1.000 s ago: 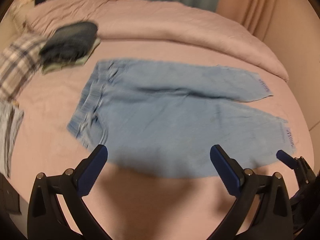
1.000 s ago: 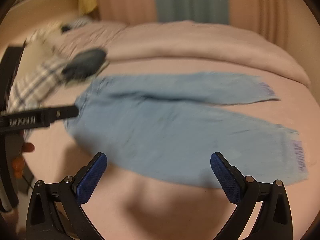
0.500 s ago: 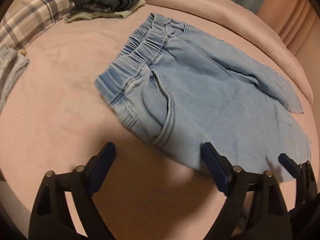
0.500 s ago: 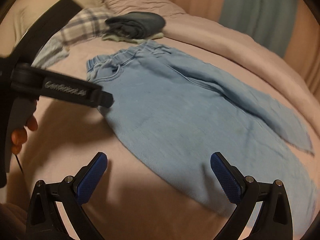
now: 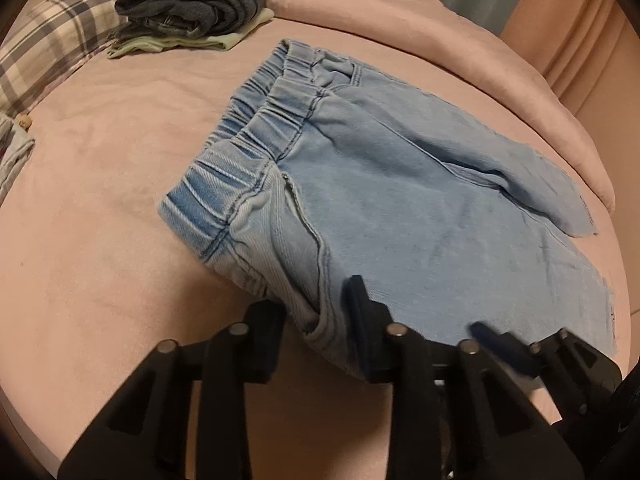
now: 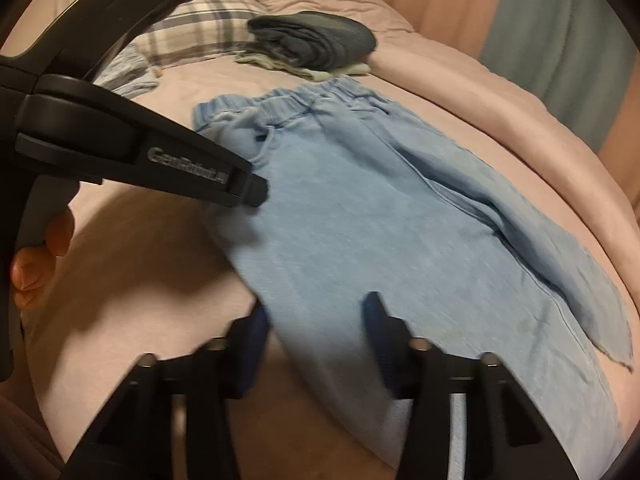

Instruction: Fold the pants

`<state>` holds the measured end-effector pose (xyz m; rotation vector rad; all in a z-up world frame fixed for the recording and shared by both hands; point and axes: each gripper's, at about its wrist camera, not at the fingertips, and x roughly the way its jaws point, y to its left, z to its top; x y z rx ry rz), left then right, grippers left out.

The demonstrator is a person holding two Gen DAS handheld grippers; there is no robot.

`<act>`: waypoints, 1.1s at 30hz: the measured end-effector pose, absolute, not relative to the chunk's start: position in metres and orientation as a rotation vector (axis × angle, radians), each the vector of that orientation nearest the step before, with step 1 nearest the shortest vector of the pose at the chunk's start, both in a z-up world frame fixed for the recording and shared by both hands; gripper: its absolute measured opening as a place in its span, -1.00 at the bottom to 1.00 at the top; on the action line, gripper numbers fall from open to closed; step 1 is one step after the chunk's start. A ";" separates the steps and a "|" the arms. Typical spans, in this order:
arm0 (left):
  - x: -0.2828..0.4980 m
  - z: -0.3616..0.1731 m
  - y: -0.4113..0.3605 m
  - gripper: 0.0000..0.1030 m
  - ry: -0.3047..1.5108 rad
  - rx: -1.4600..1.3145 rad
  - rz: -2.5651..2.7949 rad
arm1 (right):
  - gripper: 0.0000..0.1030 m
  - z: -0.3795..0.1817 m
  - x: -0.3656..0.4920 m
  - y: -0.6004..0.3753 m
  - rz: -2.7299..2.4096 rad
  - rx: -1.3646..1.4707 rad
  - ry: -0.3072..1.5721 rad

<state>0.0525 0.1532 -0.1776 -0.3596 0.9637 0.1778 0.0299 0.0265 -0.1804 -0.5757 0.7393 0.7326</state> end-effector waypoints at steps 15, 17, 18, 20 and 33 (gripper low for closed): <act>0.031 -0.166 0.149 -0.46 0.964 -0.316 0.191 | -0.65 -0.174 0.023 0.026 0.796 -0.471 0.816; 0.026 -0.161 0.147 -0.44 0.956 -0.293 0.199 | -0.63 -0.169 0.026 0.022 0.814 -0.419 0.832; 0.024 -0.157 0.146 -0.43 0.952 -0.273 0.208 | -0.56 -0.165 0.027 0.018 0.827 -0.384 0.840; 0.019 -0.151 0.143 -0.32 0.930 -0.225 0.230 | -0.50 -0.155 0.031 0.007 0.852 -0.297 0.849; 0.067 -0.167 0.124 -0.11 0.945 -0.066 0.152 | -0.21 -0.180 0.083 -0.060 0.522 -0.252 1.000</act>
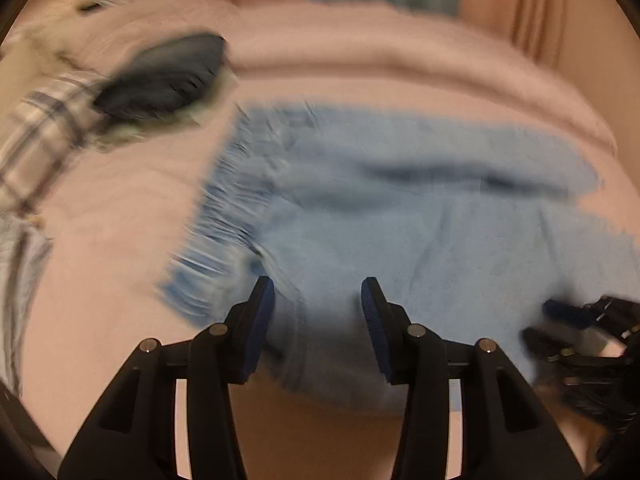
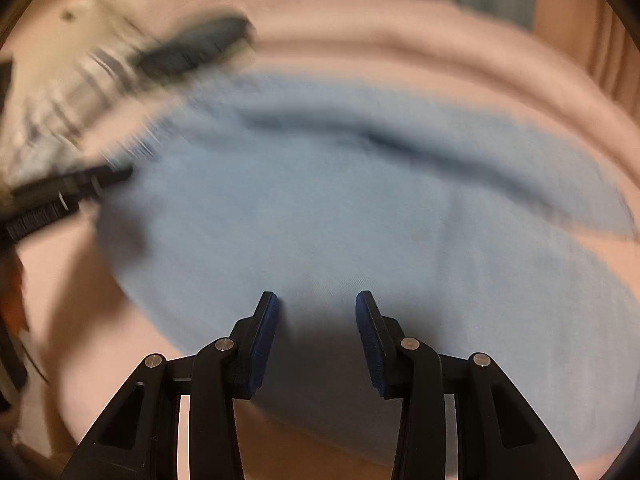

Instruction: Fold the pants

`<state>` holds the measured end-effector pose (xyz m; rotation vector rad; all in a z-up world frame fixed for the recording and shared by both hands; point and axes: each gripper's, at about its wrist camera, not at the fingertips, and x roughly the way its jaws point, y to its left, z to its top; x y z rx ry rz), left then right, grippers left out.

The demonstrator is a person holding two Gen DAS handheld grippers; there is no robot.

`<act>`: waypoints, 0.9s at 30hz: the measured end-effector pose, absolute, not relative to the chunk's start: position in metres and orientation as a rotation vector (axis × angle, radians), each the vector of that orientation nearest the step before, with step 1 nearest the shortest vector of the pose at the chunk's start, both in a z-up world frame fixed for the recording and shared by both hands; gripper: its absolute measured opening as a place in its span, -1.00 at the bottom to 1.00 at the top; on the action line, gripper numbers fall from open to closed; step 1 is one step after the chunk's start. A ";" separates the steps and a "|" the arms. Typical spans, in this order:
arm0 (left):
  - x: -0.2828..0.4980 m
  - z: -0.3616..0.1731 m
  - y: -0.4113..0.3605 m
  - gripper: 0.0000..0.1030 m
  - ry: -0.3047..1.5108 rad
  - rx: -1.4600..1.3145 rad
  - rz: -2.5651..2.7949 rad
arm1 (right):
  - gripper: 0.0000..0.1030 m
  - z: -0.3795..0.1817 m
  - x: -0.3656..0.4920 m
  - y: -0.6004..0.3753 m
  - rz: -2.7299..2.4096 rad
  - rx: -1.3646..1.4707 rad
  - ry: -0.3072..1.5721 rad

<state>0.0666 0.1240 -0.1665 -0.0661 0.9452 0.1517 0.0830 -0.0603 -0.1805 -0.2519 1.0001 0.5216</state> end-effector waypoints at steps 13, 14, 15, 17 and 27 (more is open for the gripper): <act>0.093 -0.126 0.153 0.55 0.917 -0.005 0.005 | 0.15 -0.133 0.129 -0.109 0.639 -0.224 0.978; 0.105 -0.118 0.154 0.59 0.885 0.030 0.017 | 0.15 -0.128 0.143 -0.108 0.648 -0.226 0.947; 0.123 -0.112 0.155 0.59 0.857 0.077 0.026 | 0.15 -0.120 0.163 -0.106 0.662 -0.232 0.904; 0.158 -0.108 0.157 0.59 0.867 0.126 0.014 | 0.15 -0.114 0.192 -0.099 0.666 -0.247 0.873; 0.299 -0.136 0.197 0.59 1.034 0.136 -0.100 | 0.15 -0.130 0.332 -0.051 0.737 -0.456 0.965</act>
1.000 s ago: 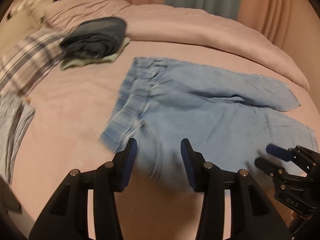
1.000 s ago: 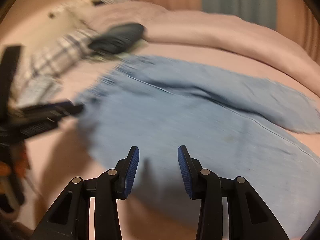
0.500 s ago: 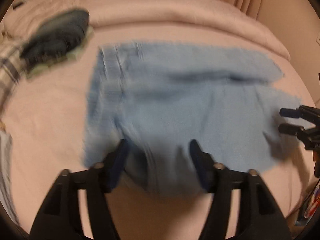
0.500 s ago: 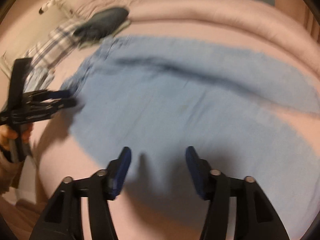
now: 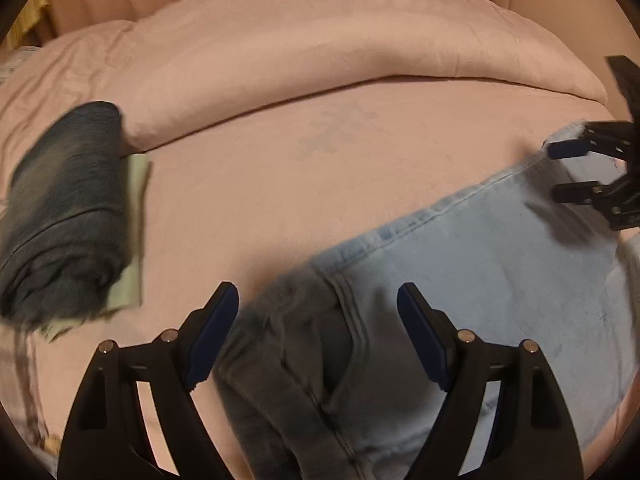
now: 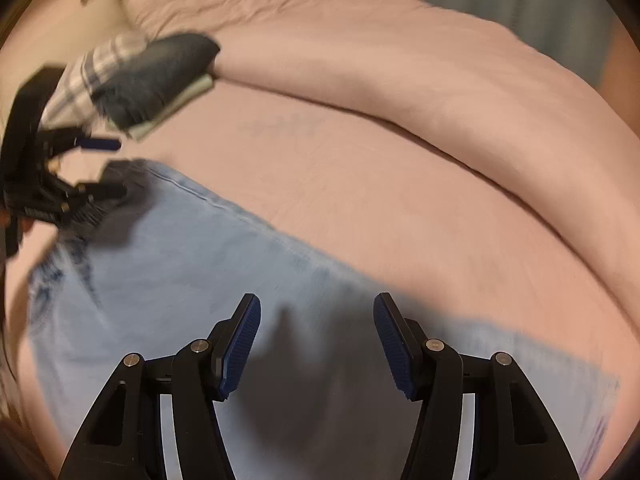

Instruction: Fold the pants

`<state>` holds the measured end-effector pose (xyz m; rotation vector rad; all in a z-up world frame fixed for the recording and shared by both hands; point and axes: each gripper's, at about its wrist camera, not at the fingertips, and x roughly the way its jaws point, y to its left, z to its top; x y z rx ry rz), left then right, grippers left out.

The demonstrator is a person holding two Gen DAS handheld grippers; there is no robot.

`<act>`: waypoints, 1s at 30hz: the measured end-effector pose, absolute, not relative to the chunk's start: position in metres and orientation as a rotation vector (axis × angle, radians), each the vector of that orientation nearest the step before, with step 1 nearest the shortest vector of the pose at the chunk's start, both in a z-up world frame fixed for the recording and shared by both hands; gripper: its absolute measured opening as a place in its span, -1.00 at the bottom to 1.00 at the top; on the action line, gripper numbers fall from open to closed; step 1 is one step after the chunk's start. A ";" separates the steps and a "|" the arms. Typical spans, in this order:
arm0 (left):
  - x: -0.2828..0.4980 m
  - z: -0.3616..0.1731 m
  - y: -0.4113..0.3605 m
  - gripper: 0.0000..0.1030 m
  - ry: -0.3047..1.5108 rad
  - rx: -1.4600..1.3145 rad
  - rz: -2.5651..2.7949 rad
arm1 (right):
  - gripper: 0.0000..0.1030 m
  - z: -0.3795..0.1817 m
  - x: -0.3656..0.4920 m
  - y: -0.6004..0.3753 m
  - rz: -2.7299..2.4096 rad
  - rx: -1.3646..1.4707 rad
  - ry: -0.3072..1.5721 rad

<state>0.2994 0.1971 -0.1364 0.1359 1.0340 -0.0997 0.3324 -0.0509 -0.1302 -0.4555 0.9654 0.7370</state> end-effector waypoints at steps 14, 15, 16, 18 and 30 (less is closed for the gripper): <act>0.322 -0.167 0.197 -0.03 1.190 0.278 -0.186 | -0.24 -0.168 0.348 0.001 0.854 -0.724 1.143; 0.319 -0.164 0.195 -0.16 1.184 0.292 -0.180 | -0.47 -0.166 0.343 0.002 0.850 -0.740 1.135; 0.318 -0.161 0.195 -0.41 1.174 0.301 -0.166 | -0.73 -0.165 0.337 0.003 0.834 -0.769 1.121; 0.314 -0.153 0.197 -0.54 1.166 0.252 -0.168 | -0.82 -0.163 0.325 0.002 0.812 -0.812 1.104; 0.304 -0.141 0.200 -0.51 1.119 0.217 0.039 | -0.84 -0.134 0.277 0.016 0.591 -0.878 0.915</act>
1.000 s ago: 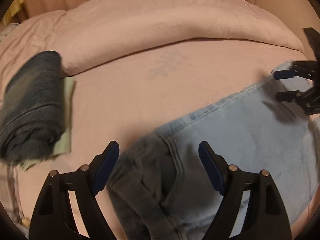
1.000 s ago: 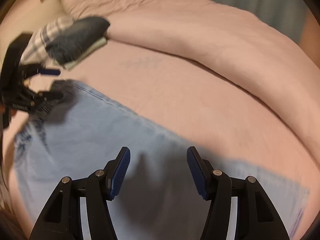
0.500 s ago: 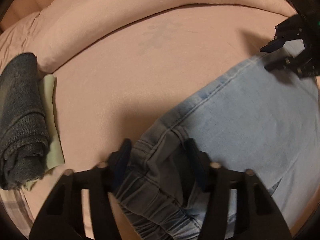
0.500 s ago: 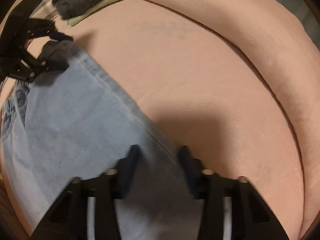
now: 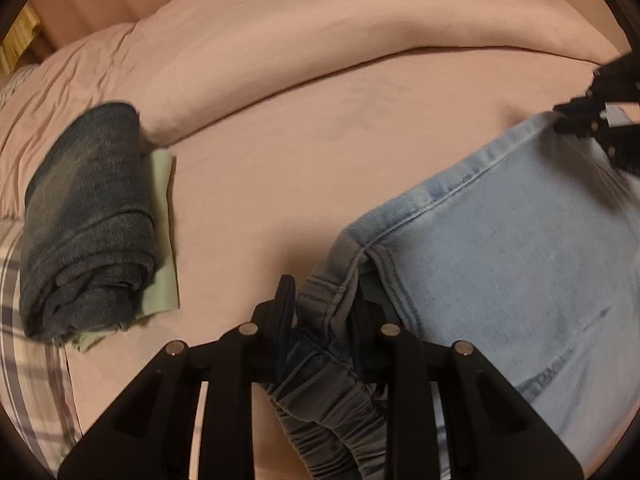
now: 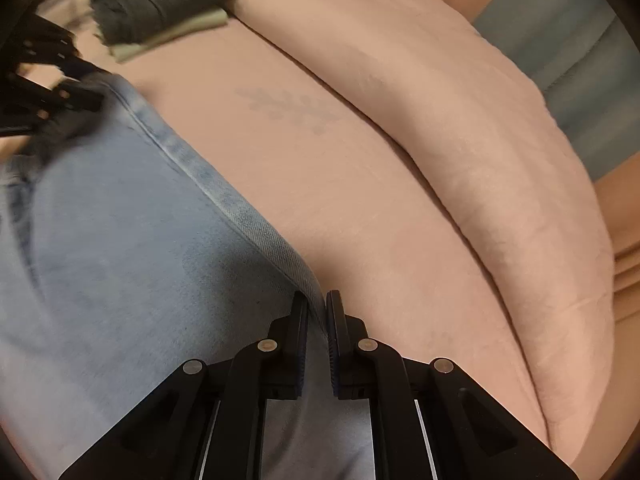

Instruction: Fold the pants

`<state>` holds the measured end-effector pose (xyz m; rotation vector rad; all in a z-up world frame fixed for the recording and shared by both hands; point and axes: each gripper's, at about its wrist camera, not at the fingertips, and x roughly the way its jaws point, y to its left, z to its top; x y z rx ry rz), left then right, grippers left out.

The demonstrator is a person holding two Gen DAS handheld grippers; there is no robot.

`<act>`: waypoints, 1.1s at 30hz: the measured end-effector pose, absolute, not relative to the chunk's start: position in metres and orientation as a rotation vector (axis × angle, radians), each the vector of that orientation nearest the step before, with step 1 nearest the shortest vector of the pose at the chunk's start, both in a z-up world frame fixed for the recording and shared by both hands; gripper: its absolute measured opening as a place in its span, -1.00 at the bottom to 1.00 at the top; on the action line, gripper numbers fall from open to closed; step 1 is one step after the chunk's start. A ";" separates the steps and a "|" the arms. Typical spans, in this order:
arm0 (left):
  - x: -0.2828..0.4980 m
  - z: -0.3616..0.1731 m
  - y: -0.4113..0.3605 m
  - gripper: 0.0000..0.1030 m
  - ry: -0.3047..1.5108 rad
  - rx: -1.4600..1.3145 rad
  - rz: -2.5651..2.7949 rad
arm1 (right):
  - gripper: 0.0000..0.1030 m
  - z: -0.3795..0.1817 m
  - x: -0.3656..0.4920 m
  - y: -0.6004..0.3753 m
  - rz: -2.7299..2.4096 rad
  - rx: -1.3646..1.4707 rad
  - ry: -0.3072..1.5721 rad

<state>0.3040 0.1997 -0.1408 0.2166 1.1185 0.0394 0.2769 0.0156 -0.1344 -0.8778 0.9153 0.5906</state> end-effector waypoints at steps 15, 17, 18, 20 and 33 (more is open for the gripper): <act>0.240 -0.098 0.180 -0.47 0.940 0.377 0.078 | -0.84 -0.086 0.191 -0.018 0.515 -0.872 0.713; 0.219 -0.084 0.171 -0.51 0.899 0.419 0.083 | -0.84 -0.076 0.172 -0.018 0.497 -0.893 0.655; 0.209 -0.080 0.167 -0.52 0.883 0.433 0.084 | -0.84 -0.068 0.155 -0.020 0.488 -0.901 0.621; 0.186 -0.071 0.160 -0.53 0.849 0.462 0.081 | -0.84 -0.054 0.121 -0.026 0.476 -0.895 0.570; 0.061 -0.102 0.126 -0.61 0.755 0.560 0.026 | -0.85 -0.067 0.019 -0.061 0.589 -0.934 0.533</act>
